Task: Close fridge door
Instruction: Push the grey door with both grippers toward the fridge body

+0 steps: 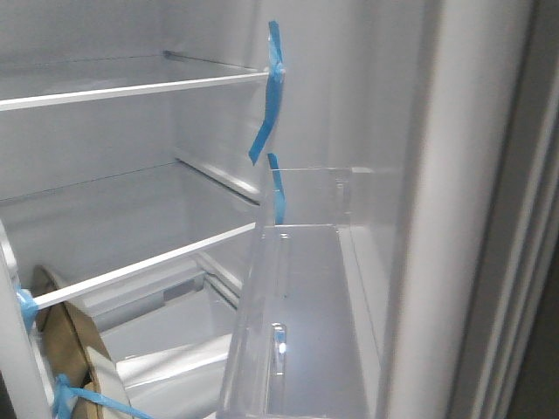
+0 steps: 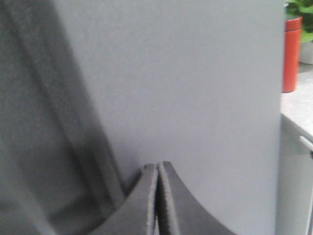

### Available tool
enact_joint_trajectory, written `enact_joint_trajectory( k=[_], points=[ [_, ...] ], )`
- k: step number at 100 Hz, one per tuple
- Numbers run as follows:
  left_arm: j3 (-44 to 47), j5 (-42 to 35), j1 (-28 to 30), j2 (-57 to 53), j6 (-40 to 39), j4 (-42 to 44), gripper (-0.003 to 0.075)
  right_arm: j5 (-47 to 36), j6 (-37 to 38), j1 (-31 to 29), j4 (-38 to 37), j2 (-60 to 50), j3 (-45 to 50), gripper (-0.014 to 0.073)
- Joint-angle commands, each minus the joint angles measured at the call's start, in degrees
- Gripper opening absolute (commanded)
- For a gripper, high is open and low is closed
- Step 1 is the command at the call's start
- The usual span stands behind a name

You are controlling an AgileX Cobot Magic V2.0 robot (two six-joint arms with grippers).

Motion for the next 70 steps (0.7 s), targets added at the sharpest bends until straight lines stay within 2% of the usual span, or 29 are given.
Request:
enact_joint_trajectory(
  k=[1,11,70],
  points=[
    [2.0,-4.2,0.3,-0.6,-0.2,-0.2,-0.0020,-3.5,-1.3,1.3,1.6,2.0,-1.7,-0.0044],
    [2.0,-4.2,0.3,-0.6,-0.2,-0.2,-0.0020,-3.5,-2.6,2.5,3.5,3.1,-1.7,-0.0044],
    [2.0,-4.2,0.3,-0.6,-0.2,-0.2,-0.0020,-3.5,-21.7,2.9,26.2,15.3,-2.2,-0.0044]
  ],
)
